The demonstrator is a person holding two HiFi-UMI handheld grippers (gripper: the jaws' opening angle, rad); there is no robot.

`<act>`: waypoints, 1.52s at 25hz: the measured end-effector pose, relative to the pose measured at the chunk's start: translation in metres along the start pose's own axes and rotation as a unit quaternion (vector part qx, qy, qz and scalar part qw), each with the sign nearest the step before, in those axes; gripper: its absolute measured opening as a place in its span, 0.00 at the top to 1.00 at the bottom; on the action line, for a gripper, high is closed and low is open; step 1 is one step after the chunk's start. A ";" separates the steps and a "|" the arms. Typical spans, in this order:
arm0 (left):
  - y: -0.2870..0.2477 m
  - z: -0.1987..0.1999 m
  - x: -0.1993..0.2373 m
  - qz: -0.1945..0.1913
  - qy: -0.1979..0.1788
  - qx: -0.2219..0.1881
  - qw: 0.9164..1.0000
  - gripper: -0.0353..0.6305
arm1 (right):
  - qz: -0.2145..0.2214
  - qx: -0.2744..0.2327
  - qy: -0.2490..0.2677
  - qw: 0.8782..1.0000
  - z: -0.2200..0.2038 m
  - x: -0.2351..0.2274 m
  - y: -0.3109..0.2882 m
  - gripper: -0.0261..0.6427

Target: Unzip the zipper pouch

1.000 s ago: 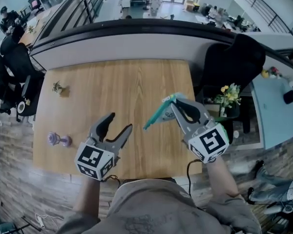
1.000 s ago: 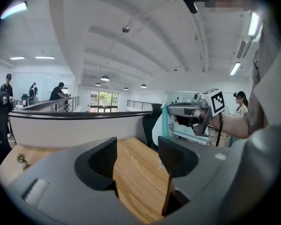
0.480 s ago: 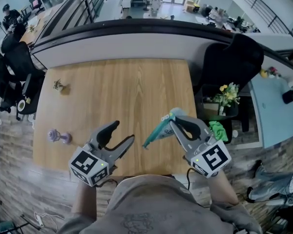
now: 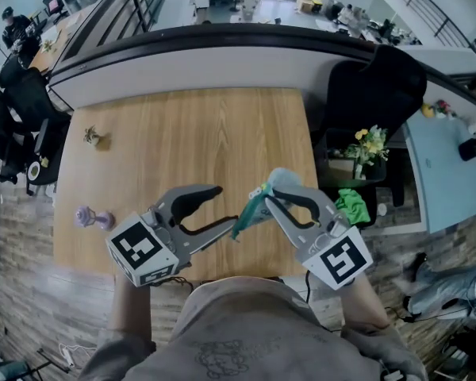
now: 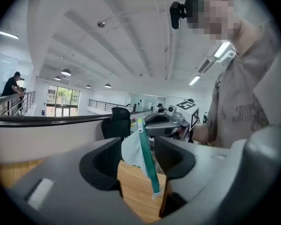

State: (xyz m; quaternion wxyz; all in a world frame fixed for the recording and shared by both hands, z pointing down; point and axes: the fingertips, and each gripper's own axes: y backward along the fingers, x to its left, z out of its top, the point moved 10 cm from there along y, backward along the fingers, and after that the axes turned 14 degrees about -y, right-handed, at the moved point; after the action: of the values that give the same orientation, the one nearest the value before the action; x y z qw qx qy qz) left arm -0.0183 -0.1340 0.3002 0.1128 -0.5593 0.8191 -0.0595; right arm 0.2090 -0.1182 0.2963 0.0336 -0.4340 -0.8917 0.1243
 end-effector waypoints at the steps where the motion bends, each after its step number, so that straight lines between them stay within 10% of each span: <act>1: -0.002 0.001 0.000 -0.006 -0.009 0.008 1.000 0.62 | 0.001 0.002 0.004 1.000 0.000 0.002 -0.002 0.92; 26: -0.028 -0.017 -0.012 -0.077 0.000 0.041 0.996 0.88 | 0.056 0.044 0.054 0.996 -0.024 0.015 -0.011 0.92; 38: -0.039 -0.019 -0.007 -0.015 0.038 0.055 0.998 0.88 | -0.013 0.014 -0.080 0.997 -0.029 0.001 -0.023 0.92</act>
State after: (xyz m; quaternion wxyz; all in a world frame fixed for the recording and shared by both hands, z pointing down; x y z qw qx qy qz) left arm 0.0144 -0.1419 0.3278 0.1115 -0.5616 0.8100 -0.1268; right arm 0.1957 -0.1251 0.3304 -0.0298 -0.4110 -0.8950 0.1707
